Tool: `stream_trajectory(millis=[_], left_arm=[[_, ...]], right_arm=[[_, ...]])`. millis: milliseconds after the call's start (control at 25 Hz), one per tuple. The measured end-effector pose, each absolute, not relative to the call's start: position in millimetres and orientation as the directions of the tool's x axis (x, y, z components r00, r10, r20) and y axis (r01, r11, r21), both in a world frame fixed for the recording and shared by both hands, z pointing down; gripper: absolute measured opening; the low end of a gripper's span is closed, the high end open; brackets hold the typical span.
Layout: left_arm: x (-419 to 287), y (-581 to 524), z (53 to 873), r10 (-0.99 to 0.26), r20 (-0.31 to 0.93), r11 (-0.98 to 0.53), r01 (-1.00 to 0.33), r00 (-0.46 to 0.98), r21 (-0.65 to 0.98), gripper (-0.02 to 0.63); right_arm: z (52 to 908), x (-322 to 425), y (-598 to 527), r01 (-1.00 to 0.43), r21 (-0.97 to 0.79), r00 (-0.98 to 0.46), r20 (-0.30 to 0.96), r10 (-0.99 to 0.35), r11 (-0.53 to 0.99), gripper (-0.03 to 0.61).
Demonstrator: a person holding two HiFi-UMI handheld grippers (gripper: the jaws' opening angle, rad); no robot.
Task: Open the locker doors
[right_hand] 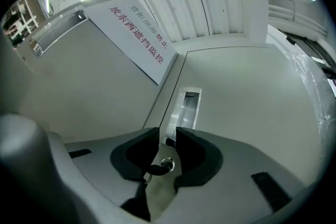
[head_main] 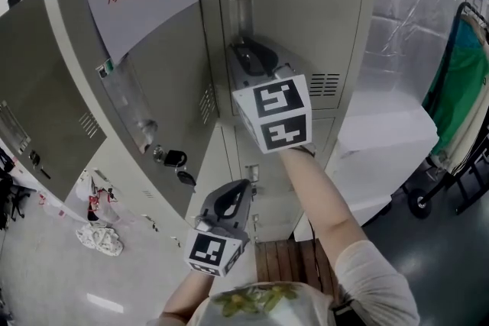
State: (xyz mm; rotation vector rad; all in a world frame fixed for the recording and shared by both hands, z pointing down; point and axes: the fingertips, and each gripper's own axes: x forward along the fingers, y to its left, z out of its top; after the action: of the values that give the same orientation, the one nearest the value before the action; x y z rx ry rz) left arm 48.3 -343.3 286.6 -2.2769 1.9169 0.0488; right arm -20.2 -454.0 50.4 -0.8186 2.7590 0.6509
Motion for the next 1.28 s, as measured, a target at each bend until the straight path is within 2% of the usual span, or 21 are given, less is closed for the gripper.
stream_trajectory(millis=[560,1280], left_arm=[[44,-344,287,-0.977,-0.127,-0.159,-0.982,0.171,-0.102,0.028],[49,-339,286,-0.976,-0.143,-0.157,-0.984,0.167,-0.083,0.028]], right_arm=[[44,-30,-460,-0.589,0.391,-0.808,-0.309,-0.501,0.707,0.098],[42,-11,-441,-0.546,0.355,-0.829,-0.356,-0.431,0.758,0.081]])
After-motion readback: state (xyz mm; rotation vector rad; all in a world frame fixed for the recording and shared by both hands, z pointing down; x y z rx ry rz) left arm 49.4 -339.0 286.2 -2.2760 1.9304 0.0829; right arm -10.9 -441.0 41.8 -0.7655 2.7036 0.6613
